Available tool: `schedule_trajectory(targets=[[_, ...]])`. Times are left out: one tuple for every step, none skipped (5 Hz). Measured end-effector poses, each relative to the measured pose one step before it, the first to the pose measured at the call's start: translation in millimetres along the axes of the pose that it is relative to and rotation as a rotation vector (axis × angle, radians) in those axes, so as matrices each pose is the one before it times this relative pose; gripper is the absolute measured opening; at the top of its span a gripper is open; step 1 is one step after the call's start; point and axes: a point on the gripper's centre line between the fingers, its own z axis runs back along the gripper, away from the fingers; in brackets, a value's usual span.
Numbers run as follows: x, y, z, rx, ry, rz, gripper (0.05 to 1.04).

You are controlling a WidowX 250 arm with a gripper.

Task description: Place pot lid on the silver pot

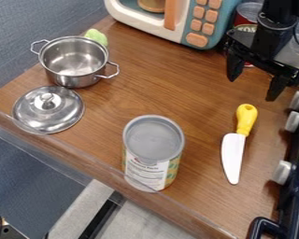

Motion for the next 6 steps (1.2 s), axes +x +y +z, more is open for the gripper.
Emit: schedule_trajectory(targets=[[-8.66, 0.53, -13.82, 0.0079, 0.0420, 0.0019, 0.999], [-12.81, 13.10, 2.86, 0.0182, -0.0007, 0.0368, 0.999], [-11.19, 28.99, 27.53, 0.0026, -0.0485, 0.0616, 0.999], [-15.22, 28.01, 21.64, 0.0122, -0.0181, 0.0562, 0.999], [-18.19, 33.90, 17.73, 0.0226, -0.0095, 0.0719, 0.999], [-31.67, 48.06, 24.60, 0.0118, -0.0181, 0.0846, 0.999]])
